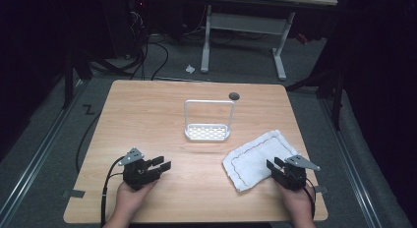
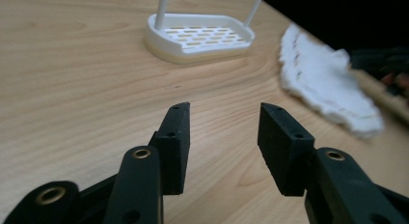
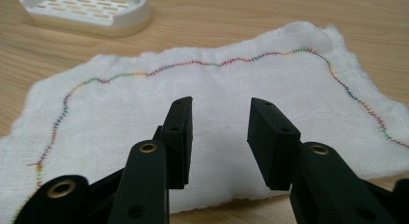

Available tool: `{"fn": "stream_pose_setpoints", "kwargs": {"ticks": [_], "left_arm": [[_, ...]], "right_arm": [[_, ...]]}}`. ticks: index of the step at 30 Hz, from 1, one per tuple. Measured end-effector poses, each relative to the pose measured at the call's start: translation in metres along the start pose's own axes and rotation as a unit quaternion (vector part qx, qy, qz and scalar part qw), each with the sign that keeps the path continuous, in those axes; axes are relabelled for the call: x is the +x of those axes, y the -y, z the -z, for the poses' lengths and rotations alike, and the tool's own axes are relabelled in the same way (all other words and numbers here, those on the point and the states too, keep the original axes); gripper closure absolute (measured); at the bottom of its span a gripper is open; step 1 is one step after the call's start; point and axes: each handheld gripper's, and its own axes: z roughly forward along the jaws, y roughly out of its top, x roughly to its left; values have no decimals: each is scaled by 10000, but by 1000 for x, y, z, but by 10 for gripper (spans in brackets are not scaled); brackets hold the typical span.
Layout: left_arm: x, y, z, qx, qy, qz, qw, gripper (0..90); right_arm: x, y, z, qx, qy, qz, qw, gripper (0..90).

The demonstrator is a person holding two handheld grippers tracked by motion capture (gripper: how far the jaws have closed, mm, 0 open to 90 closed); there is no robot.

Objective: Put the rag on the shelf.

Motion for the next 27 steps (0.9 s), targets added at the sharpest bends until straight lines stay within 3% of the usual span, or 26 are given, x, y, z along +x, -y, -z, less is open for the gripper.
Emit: {"fn": "stream_pose_setpoints", "kwargs": {"ticks": [2,7,13,16,20,27], "left_arm": [[-1,-1,-3,-14,8,5,10000,548],[-5,-2,-12,64,0,-97,9999,515],[-25,-7,-46,377,60,-457,9982,476],[-28,-7,-54,408,63,-476,9980,478],[-25,-5,-52,427,-41,-460,9980,476],[-23,-3,-40,321,53,-327,9989,461]], "right_arm": [[-1,0,0,20,3,-98,9999,627],[-2,4,3,38,7,12,10000,641],[-13,5,10,-46,44,-40,10000,653],[-20,6,12,-58,63,-62,9999,656],[-30,8,13,-97,54,-151,9998,659],[-31,8,12,-122,32,-154,9998,648]]}}
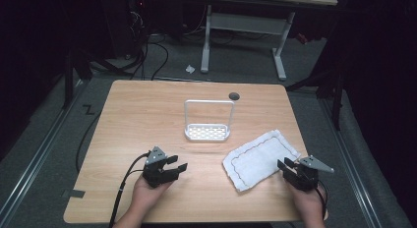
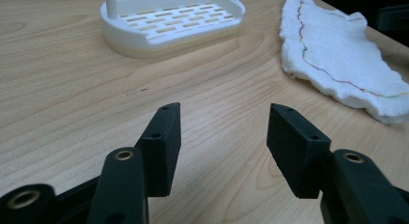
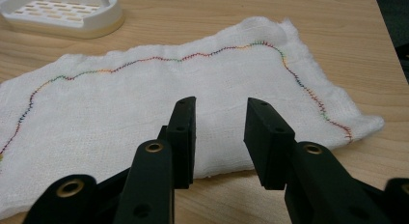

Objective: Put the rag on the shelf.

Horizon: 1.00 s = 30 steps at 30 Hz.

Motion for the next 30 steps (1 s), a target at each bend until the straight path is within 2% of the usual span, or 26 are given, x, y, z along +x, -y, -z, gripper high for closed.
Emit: {"fn": "stream_pose_setpoints", "kwargs": {"ticks": [3,10,13,30], "left_arm": [[0,2,1,-21,85,51,9999,457],[-2,4,0,-3,132,50,9999,450],[-3,5,0,41,103,-3,9999,445],[-2,7,0,71,2,-7,10000,442]], "right_arm": [[1,1,-1,34,-3,14,10000,644],[2,1,-4,70,-21,27,10000,644],[2,1,-5,80,-49,50,9999,644],[-1,1,-8,82,-105,56,9999,636]]}}
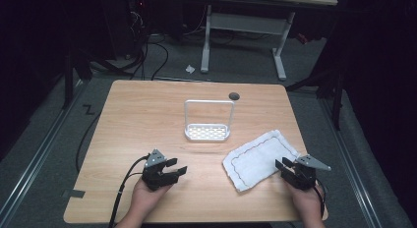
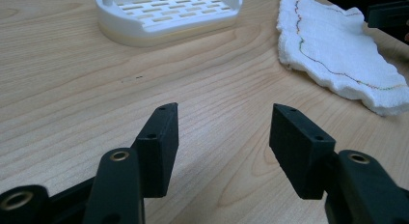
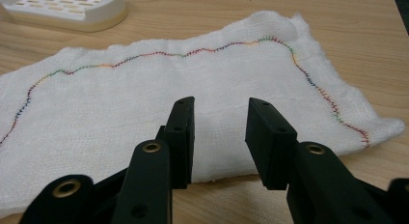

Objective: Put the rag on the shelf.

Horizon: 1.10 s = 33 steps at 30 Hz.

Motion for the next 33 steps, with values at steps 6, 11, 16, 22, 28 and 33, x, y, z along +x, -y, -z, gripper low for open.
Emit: {"fn": "stream_pose_setpoints", "kwargs": {"ticks": [6,11,16,22,28,33], "left_arm": [[0,0,-1,1,3,-1,10000,442],[-1,0,-1,4,21,-13,10000,442],[-6,-2,-5,2,74,-100,9999,436],[-24,-26,-34,18,275,-319,9991,448],[-44,-53,-78,117,605,-445,9971,452],[-69,-71,-137,518,710,-718,9935,452]], "right_arm": [[0,0,-1,13,-19,-3,10000,634],[-1,1,-1,16,-25,-39,10000,633],[-1,1,-1,8,-22,-64,10000,633],[-1,1,0,12,-2,-62,10000,640],[-2,1,2,-24,7,-91,10000,643],[-6,1,3,-85,-12,-111,9999,643]]}}
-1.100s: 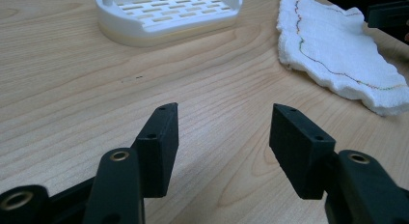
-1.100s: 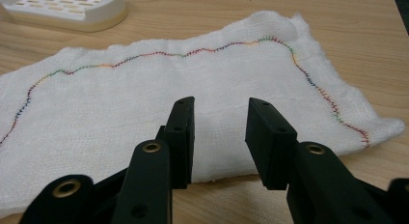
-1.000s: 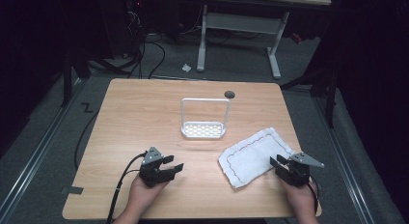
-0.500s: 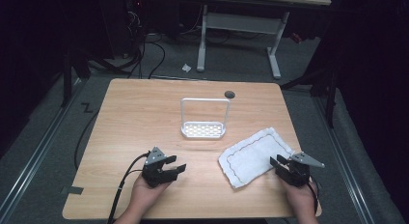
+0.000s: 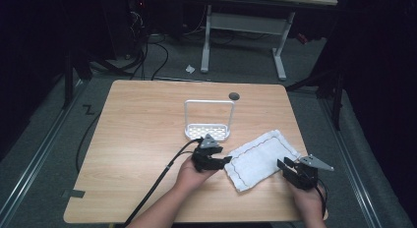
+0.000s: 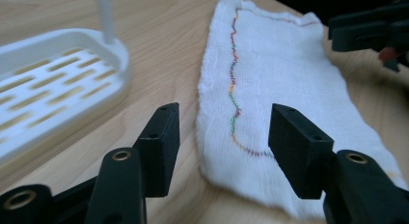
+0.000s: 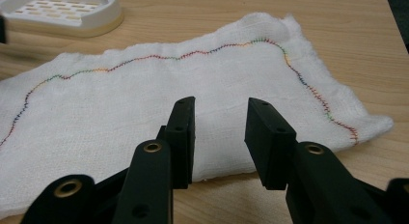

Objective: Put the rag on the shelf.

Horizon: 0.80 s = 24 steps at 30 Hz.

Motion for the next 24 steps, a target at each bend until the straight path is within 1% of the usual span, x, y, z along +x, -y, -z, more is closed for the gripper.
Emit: {"fn": "stream_pose_setpoints", "kwargs": {"ticks": [3,4,5,6,7,8,9,10,11,12,13,14,17,19,22,24], "left_arm": [[-4,-3,-23,311,-16,-11,9995,454],[-5,-3,-29,408,25,26,9992,466],[-7,-3,-32,428,1,-10,9991,490],[-10,-3,-32,433,-86,-58,9990,544],[-10,-3,-32,433,-86,-58,9990,602],[-13,-3,-33,482,-64,-61,9988,678],[-13,-3,-33,482,-64,-61,9988,731],[-18,-2,-30,511,-124,-194,9984,776],[-20,-1,-27,508,-138,-225,9984,806],[-22,-1,-23,514,-133,-225,9983,817],[-23,1,-18,514,-101,-206,9984,820],[-25,3,-12,512,-81,-228,9984,820],[-34,14,10,519,-148,-323,9980,817],[-42,25,28,493,-185,-403,9978,814],[-50,46,51,421,-205,-371,9982,810],[-53,59,62,420,-165,-234,9987,808]], "right_arm": [[-1,0,1,-36,-20,12,10000,642],[-1,0,1,-36,-34,2,10000,643],[-1,0,1,-34,-42,-17,10000,642],[-2,0,0,-43,-52,-4,10000,642],[-2,0,0,-43,-52,-4,10000,642],[-1,0,0,-42,-70,-13,10000,643],[-1,0,-1,-37,-81,-16,10000,642],[-1,0,-1,-30,-91,8,10000,643],[-1,-1,-2,-25,-98,17,9999,642],[0,-1,-2,-24,-109,18,9999,643],[1,-1,-2,-20,-130,13,9999,643],[2,-1,-3,-10,-145,38,9999,643],[8,-1,-5,32,-208,140,9997,643],[12,-2,-7,68,-237,195,9995,642],[17,-3,-10,106,-278,266,9992,642],[20,-3,-13,163,-308,318,9989,642]]}}
